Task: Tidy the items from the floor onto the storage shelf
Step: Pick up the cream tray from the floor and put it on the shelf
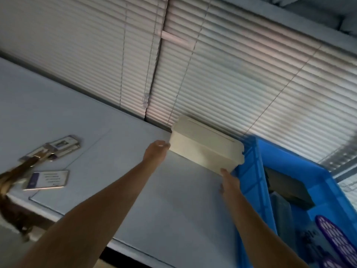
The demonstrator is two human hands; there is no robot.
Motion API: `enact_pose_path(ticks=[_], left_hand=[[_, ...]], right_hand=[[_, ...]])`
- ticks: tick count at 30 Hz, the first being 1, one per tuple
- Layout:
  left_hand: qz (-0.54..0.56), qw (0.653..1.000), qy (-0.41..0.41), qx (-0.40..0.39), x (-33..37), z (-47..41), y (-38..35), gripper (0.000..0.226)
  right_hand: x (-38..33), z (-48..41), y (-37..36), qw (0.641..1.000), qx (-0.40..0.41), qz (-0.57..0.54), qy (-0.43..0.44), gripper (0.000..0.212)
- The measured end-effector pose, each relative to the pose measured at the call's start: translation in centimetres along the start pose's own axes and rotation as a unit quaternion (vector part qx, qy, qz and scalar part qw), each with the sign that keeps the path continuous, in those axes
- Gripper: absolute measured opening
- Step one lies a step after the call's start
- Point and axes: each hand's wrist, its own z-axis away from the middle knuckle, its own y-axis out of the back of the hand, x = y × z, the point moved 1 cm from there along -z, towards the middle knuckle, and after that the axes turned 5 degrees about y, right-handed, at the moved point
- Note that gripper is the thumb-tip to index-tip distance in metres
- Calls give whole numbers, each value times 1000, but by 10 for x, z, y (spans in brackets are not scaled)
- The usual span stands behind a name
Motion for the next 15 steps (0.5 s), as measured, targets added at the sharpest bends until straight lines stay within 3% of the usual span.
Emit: enact_pose_path(ticks=[1,4,7,10,15], left_hand=[[31,999,15,-8,-10,19,13,32],[83,995,48,1,-53,88,60,10],[88,991,94,39,-114,155,117,12],[133,973,173,81,-196,225,183,13],[108,921,329,180,-321,325,296,13]], right_hand=[[2,19,-3,999,-28,16,-14,17],[11,88,-22,990,-129,49,-10,12],[25,165,-51,962,-238,119,56,10],[51,245,-87,907,-347,201,125,11],[122,357,-162,790,-494,324,166,18]])
